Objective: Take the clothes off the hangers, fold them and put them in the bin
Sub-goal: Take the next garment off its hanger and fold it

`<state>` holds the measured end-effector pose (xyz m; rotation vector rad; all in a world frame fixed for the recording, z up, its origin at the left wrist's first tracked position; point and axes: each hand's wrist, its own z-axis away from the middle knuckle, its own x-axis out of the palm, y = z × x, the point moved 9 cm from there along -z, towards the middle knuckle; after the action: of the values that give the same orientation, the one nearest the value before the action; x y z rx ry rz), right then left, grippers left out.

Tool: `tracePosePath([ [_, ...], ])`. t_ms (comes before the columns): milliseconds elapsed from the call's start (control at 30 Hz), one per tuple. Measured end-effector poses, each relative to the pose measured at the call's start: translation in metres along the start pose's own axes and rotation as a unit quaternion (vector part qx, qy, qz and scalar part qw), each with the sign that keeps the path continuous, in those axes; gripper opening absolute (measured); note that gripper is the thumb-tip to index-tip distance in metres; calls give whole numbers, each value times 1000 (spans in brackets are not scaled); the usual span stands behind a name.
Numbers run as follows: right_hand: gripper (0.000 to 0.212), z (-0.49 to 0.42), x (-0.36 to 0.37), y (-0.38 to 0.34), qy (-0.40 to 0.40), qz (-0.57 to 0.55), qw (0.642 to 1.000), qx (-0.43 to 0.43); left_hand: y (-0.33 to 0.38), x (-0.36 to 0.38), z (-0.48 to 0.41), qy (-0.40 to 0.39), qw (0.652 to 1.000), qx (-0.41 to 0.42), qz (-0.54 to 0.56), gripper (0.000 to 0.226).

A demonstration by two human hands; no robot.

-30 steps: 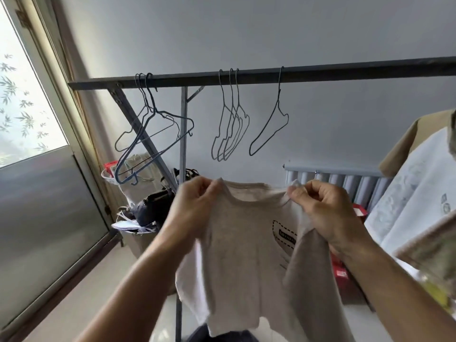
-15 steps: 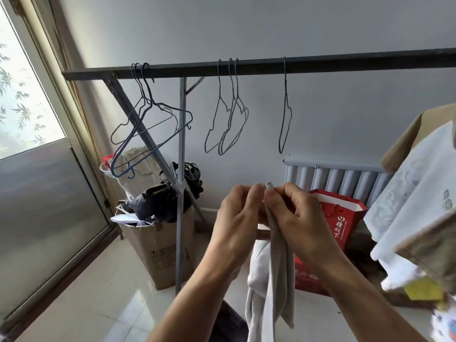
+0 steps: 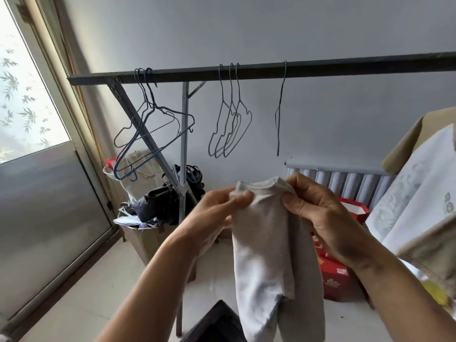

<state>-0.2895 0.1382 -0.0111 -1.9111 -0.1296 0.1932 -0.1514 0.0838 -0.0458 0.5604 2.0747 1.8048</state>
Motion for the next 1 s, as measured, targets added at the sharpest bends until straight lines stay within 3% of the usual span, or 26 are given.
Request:
tracePosePath([
  [133, 18, -2, -19, -5, 83, 36, 996, -14, 29, -10, -7, 78, 987, 82, 116, 14],
  [233, 15, -6, -22, -13, 112, 53, 992, -35, 46, 1, -7, 82, 987, 111, 76, 36],
  [300, 14, -8, -22, -15, 114, 60, 991, -39, 56, 11, -7, 54, 993, 105, -7, 46],
  [433, 17, -7, -26, -16, 121, 50, 990, -46, 67, 16, -13, 38, 988, 75, -131, 25],
  [567, 36, 0, -34, 3, 108, 23, 994, 10, 83, 19, -21, 16, 985, 96, -142, 22],
  [700, 32, 8, -38, 28, 66, 13, 995, 68, 91, 19, -22, -14, 981, 87, -173, 26],
  [767, 32, 6, -44, 30, 78, -13, 995, 64, 91, 19, -20, -27, 976, 72, -202, 39],
  [833, 31, 1, -48, 26, 90, -18, 995, 44, 89, 19, -17, -34, 975, 56, -212, 38],
  [900, 32, -6, -47, 19, 94, -14, 995, 27, 87, 17, -14, -27, 983, 40, -178, 30],
  [1000, 26, -16, -43, 12, 95, 21, 995, 8, 84, 14, -13, -8, 993, 29, -117, 35],
])
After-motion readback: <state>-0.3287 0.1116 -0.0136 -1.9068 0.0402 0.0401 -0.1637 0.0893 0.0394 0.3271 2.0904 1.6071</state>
